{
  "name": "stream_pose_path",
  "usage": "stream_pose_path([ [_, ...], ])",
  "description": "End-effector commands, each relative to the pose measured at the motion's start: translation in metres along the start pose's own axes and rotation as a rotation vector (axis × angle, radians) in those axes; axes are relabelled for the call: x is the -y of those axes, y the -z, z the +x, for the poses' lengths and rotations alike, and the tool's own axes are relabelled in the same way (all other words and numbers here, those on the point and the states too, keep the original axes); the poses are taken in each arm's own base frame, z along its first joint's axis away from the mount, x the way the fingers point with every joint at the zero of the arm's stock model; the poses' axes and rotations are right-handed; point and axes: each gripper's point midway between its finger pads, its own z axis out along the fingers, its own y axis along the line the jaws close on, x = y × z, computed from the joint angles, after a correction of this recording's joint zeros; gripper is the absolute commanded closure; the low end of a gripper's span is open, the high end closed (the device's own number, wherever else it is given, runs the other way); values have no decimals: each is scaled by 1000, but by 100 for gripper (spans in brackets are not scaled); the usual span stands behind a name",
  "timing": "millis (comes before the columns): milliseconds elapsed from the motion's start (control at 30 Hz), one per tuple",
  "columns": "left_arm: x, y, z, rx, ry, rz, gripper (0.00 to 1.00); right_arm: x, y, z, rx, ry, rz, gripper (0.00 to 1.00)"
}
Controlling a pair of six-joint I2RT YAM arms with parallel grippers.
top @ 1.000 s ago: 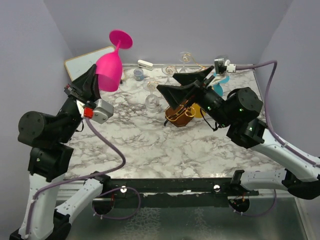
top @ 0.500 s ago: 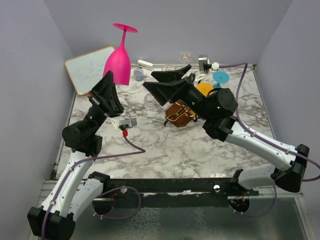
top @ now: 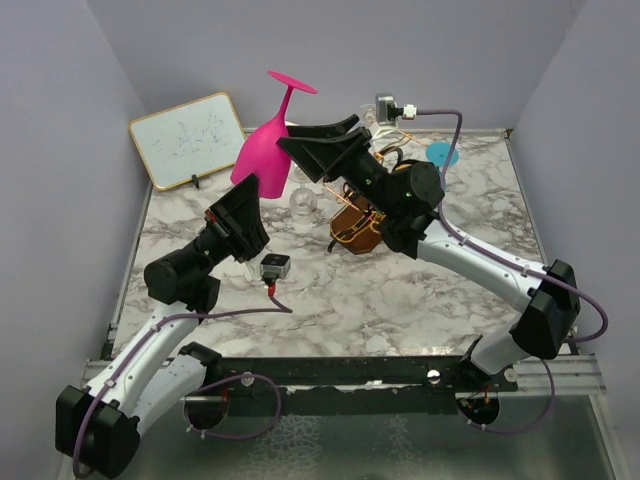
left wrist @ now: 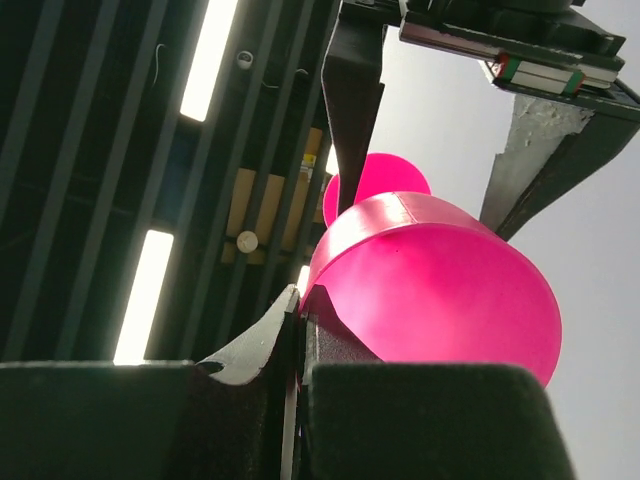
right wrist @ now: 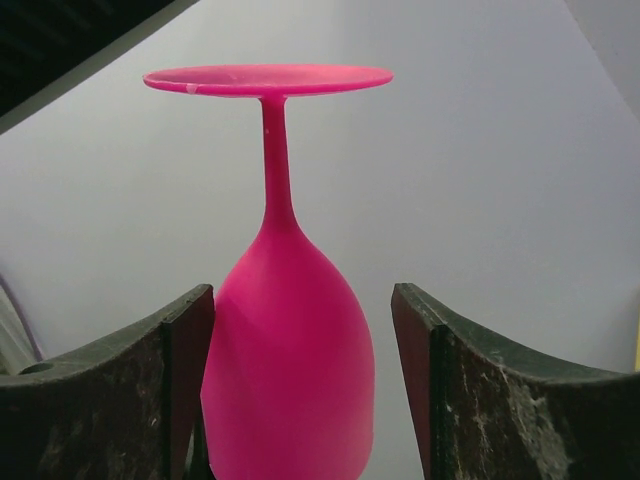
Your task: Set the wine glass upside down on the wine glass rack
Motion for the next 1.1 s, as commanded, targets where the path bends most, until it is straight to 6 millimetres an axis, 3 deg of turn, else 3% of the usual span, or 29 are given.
stream_pose_path([
  [0, -18, 0, -4, 9, -85, -47, 100, -21, -6, -17, 57, -15, -98, 31],
  [233, -7, 0, -9, 14, -82, -26, 100, -27, -2, -27, 124, -21, -140, 51],
  [333, -4, 0, -9, 14, -78, -20, 100, -29, -1, -28, 138, -16, -152, 55],
  [967, 5, 0, -18, 48, -60, -8, 100, -6, -17, -19, 138, 53, -109, 52],
  [1033, 7, -1, -18, 47, -57, -5, 100, -5, -16, -19, 140, 57, -109, 59],
  [1067, 7, -1, -18, 46, -56, -4, 100, -4, -15, -18, 140, 56, -109, 68],
])
